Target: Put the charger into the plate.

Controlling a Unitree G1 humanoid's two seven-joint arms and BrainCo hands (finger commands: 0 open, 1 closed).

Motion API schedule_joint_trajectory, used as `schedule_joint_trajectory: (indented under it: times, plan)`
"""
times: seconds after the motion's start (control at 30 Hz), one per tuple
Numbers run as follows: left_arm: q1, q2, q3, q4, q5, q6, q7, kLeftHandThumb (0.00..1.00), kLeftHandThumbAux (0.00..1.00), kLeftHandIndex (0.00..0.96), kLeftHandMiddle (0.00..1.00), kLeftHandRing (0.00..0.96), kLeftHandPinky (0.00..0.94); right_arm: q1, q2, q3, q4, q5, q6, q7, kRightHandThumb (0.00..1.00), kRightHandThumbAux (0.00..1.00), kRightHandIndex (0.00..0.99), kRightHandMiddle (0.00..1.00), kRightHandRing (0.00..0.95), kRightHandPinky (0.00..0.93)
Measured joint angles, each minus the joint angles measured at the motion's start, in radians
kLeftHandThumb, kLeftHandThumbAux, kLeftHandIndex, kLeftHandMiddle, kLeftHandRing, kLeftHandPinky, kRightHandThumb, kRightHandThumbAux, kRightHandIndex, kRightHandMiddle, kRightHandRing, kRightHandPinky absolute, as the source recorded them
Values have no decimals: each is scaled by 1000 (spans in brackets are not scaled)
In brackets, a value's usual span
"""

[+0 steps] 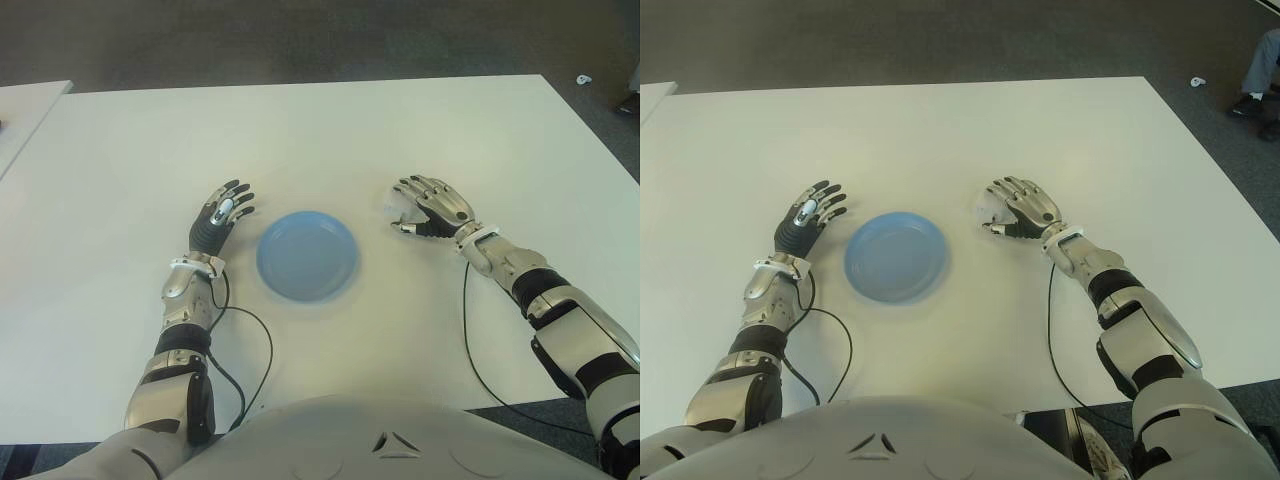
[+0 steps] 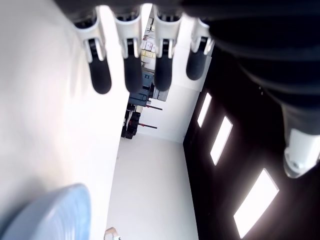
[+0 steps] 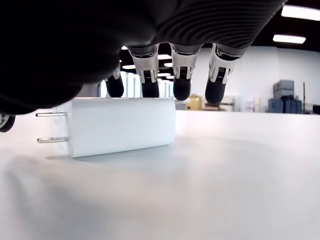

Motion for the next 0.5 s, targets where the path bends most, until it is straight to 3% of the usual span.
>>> schedule_joint_trajectory:
  times: [0.5]
  plan:
    - [1,-1,-5,-2,13,-1,32,5,513,177,201,217,252,2,-2,2,-10,3,-41,-22,214,156,0,0,0,0]
